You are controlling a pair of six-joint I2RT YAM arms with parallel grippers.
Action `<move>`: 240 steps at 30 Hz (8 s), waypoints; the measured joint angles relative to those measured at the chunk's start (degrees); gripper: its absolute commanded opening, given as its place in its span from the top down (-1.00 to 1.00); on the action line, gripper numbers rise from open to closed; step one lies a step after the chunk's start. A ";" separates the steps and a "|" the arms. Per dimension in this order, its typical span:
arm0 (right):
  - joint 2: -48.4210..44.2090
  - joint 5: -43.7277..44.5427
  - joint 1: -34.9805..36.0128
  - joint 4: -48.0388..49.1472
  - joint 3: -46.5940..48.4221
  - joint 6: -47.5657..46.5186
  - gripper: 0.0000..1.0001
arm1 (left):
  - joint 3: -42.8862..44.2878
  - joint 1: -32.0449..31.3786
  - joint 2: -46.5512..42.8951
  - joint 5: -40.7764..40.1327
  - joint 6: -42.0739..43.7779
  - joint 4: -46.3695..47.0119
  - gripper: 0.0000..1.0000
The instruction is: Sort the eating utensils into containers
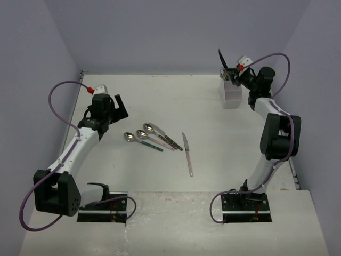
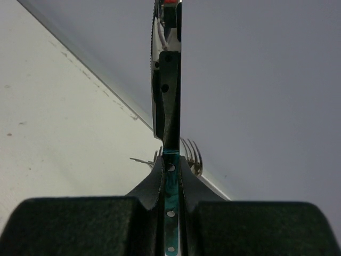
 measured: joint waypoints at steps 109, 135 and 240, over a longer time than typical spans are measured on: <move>-31.17 44.63 21.55 -21.44 -18.80 17.77 1.00 | -3.93 -0.02 -6.23 -3.15 -0.57 -0.87 -1.00; 7.45 3.23 -2.49 6.14 4.48 6.80 0.92 | 0.76 -0.02 -1.33 -2.19 -0.50 1.99 -1.00; 2.10 44.96 50.95 -50.77 -0.39 20.06 1.00 | -4.11 -0.02 -8.68 -4.85 -2.64 -4.44 -1.00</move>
